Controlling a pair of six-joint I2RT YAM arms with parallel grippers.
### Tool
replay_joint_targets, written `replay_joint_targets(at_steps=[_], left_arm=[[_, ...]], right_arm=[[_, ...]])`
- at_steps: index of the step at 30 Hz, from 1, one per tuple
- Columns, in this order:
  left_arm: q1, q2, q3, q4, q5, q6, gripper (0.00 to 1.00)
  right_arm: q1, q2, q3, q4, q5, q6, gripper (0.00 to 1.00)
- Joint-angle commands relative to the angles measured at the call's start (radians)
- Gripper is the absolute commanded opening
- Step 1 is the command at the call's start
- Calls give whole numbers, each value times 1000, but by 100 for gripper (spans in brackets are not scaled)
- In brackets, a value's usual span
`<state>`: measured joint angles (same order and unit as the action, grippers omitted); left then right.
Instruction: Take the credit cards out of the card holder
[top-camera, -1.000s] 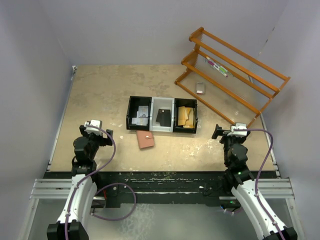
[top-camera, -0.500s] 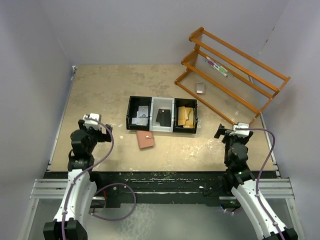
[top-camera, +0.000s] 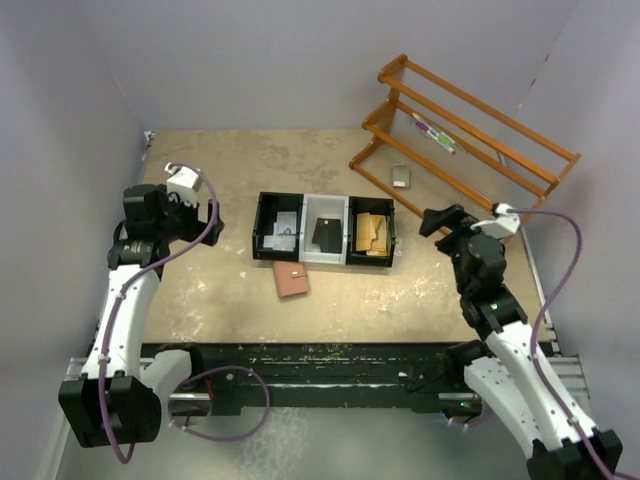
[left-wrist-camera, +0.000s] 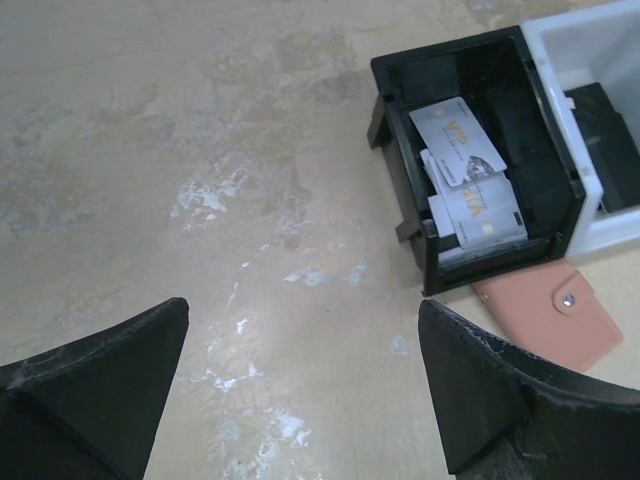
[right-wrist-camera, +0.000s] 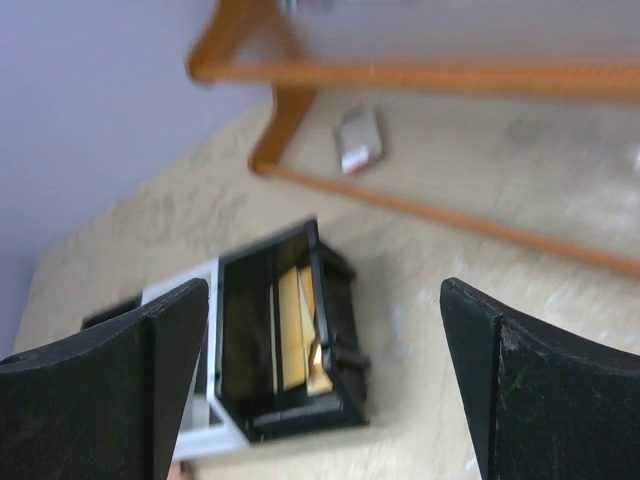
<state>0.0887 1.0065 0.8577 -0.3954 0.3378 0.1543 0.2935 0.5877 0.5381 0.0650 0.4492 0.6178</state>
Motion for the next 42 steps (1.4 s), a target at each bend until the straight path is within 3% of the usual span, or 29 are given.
replay_joint_targets(at_steps=[1, 5, 8, 13, 18, 19, 23, 27, 30, 33, 35, 38, 41, 42], left_arm=[[-3, -4, 100, -156, 105, 58, 99], [-3, -7, 112, -176, 109, 65, 99], [-3, 5, 137, -202, 112, 64, 99], [-3, 18, 166, -226, 124, 57, 99], [-3, 21, 193, -251, 132, 70, 99], [-3, 21, 197, -257, 133, 73, 99], [-3, 25, 215, -278, 126, 76, 99], [-3, 16, 224, -289, 122, 78, 99], [-3, 12, 230, -288, 126, 74, 99], [-3, 19, 238, -290, 131, 72, 99], [-3, 24, 246, -297, 128, 72, 99], [-3, 24, 254, -307, 120, 81, 99], [-3, 13, 258, -312, 114, 89, 99], [-4, 11, 258, -313, 113, 91, 99]], right_arm=[[-4, 106, 9, -26, -220, 198, 100], [-4, 105, 78, -51, -212, 164, 100], [-4, 52, 19, -44, -226, 211, 100], [-4, -4, -167, 182, -484, 351, 100], [2, 308, 140, -171, -494, 120, 100], [4, 334, 169, -177, -513, 107, 100], [6, 271, 60, 140, -732, 164, 100], [3, 225, -167, 582, -886, 412, 100], [56, 380, 57, 164, -816, 233, 100], [203, 412, 201, -31, -523, 139, 100], [239, 405, 227, -50, -447, 137, 100], [210, 373, 246, -163, -438, 398, 100], [209, 370, 152, 106, -568, 358, 100], [231, 406, 174, 103, -556, 326, 100]])
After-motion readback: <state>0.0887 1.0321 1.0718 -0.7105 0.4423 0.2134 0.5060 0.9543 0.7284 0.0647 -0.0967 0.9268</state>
